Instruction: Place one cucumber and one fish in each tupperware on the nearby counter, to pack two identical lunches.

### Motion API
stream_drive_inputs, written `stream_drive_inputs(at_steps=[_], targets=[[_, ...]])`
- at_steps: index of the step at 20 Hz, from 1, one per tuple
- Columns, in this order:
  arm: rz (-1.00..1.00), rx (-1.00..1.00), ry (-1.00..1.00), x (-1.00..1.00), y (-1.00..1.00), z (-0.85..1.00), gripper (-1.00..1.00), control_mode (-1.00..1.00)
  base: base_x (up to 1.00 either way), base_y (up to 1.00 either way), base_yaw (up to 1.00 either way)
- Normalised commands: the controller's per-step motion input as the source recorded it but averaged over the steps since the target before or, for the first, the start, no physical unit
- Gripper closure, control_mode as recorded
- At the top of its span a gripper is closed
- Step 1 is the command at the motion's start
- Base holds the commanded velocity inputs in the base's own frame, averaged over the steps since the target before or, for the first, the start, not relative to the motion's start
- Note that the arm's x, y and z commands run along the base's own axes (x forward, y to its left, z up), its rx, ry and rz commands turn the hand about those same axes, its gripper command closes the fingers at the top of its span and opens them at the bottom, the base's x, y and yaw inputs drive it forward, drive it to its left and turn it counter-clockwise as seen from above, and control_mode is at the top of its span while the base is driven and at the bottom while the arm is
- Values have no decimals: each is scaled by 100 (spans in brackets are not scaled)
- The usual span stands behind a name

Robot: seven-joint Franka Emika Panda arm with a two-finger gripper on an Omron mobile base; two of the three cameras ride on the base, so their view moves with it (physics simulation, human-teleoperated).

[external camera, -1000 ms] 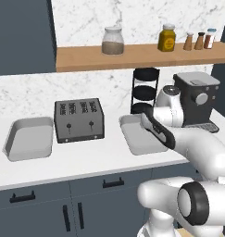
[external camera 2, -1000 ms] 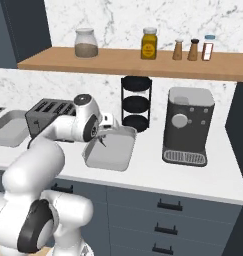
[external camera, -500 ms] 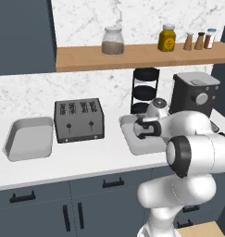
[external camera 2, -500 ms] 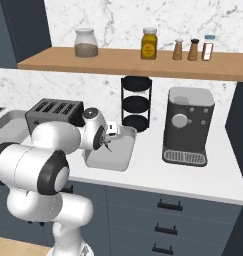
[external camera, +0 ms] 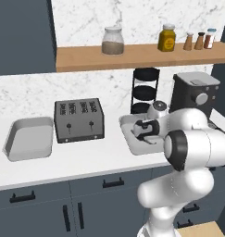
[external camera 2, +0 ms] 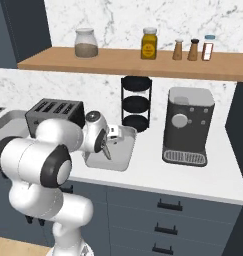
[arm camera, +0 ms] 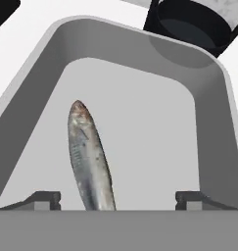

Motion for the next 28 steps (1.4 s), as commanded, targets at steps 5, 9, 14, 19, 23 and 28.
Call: stream_drive_inputs(at_steps=[5,9,14,19,23,28], targets=[[-2,0,0,-13,0,98,-100,-100,0,0,0],[-1,0,0,-54,6,100,-100,-100,0,0,0],[-3,0,1,-83,15,100,-100,-100,0,0,0],[-4,0,-3,-81,13,64,-100,-100,0,0,0],[-4,0,-9,-48,-2,3,-100,-100,0,0,0],[0,0,-1,-33,-2,0,-100,-100,0,0,0]])
